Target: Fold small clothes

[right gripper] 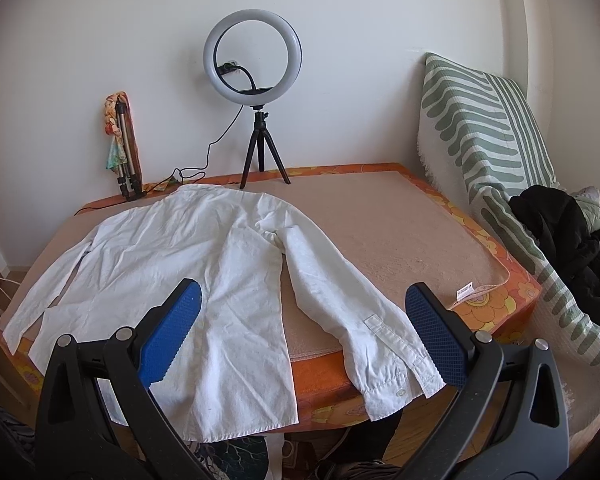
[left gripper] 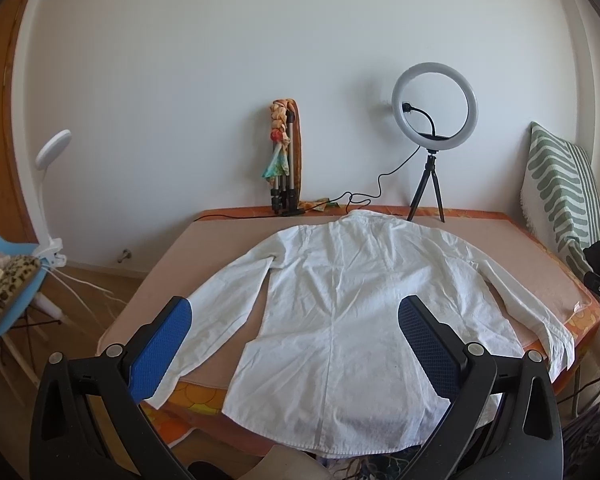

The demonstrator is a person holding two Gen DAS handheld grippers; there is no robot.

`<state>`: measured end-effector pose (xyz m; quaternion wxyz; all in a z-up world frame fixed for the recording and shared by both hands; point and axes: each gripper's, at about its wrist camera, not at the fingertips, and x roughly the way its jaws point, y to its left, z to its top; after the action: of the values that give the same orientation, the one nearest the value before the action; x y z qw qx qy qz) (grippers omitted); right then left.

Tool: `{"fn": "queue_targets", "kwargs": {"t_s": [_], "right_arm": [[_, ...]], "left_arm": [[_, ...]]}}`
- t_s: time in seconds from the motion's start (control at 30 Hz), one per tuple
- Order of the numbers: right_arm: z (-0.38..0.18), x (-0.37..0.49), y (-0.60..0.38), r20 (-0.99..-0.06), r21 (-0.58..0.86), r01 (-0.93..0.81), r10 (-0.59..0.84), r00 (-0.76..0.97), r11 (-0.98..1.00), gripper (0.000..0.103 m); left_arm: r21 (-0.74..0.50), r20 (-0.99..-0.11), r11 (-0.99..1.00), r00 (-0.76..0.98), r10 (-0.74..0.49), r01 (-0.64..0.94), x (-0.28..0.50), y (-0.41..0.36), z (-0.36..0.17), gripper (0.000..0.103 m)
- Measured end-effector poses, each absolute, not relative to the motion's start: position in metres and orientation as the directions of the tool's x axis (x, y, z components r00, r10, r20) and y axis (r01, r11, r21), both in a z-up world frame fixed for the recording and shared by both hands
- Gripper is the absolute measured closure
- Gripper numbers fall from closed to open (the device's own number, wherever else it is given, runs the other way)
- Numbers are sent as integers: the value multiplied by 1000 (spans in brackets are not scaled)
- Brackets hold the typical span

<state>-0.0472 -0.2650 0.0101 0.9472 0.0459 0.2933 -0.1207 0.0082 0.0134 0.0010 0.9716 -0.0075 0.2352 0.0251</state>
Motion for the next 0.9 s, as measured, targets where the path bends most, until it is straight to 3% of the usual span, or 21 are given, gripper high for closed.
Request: {"fn": "queue_targets", "kwargs": {"t_s": [0.43, 0.6, 0.77, 0.9], "right_arm": [[26, -5, -227, -560, 102, 89, -17, 828, 991, 0], [36, 20, -206, -562, 151, -5, 90, 822, 988, 0], [42, 51, -182, -579, 174, -82, 170, 797, 981, 0], [39, 80, -157, -609, 195, -142, 233, 758, 971, 0]], "left_arm": [[40, -433, 999, 900, 50, -36, 18, 78, -9, 2], [34, -512, 996, 855, 88, -82, 35, 126, -23, 17], [-3, -589, 992, 802, 101, -127, 48, 178, -43, 25], [-112, -668, 983, 743, 35, -146, 62, 220, -67, 37]]}}
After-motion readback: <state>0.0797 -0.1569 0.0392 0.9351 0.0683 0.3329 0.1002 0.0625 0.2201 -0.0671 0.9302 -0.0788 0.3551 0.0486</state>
